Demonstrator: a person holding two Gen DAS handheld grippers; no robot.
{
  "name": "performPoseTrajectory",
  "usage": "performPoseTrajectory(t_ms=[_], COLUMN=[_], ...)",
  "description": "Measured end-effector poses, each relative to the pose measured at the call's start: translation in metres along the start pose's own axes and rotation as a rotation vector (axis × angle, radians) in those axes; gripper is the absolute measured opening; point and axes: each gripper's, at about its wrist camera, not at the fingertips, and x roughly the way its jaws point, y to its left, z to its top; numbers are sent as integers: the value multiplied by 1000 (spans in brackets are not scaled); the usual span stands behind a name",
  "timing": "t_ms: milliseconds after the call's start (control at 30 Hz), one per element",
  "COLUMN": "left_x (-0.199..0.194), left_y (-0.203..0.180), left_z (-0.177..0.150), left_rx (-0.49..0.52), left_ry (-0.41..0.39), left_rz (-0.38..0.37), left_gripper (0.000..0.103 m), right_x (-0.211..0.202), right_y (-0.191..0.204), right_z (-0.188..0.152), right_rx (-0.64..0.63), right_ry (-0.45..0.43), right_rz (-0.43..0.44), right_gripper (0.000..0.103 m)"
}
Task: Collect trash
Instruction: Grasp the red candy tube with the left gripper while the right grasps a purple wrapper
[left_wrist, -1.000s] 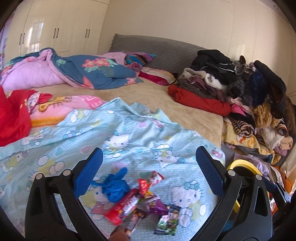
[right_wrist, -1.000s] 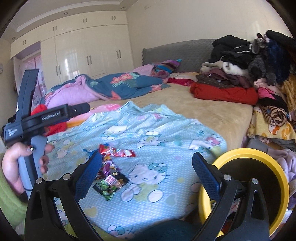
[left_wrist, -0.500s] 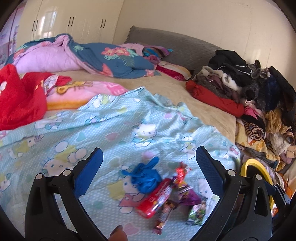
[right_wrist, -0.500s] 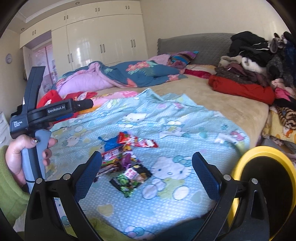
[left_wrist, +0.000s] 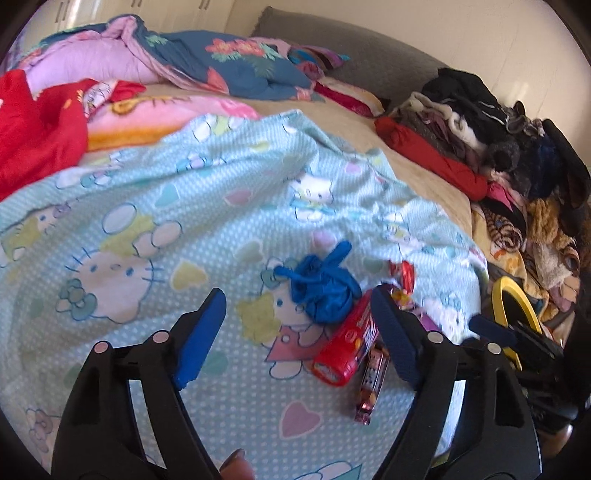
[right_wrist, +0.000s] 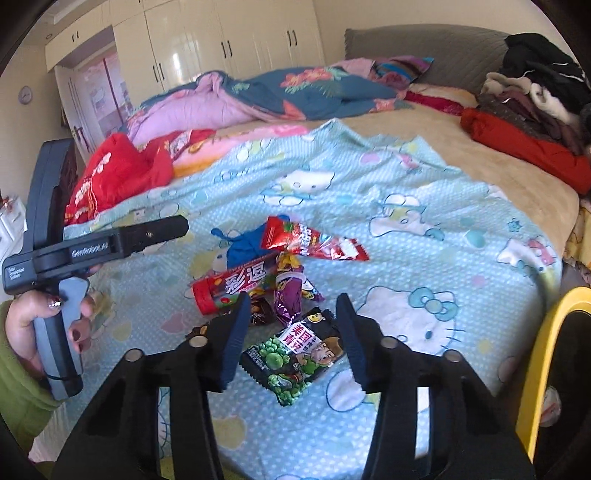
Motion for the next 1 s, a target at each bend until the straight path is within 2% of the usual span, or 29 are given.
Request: performPoseTrajectory(t_ms=[200, 433, 500, 667, 867, 1000], left_x=[17, 34, 37, 45, 48, 49], left_y=[3, 0, -3, -12, -17, -21], left_z=[-11, -23, -25, -30, -32, -32], left_rx=[2, 10, 19, 39, 55, 68], left_ry=[65, 138, 151, 176, 179, 180], left_rz=[-46, -112, -114, -132, -132, -138], left_gripper=[59, 59, 59, 50, 49, 37], right_x=[15, 33, 37, 34, 20, 10], right_y=[-4, -2, -2, -6, -20, -27], right_z=[4, 5, 6, 5, 4, 2], right_rx=[18, 8, 7, 34, 112, 145], right_ry=[38, 84, 91, 67, 26, 1], right_rz=[31, 34, 37, 55, 83, 88], right_gripper=[28, 19, 12, 11, 11, 11])
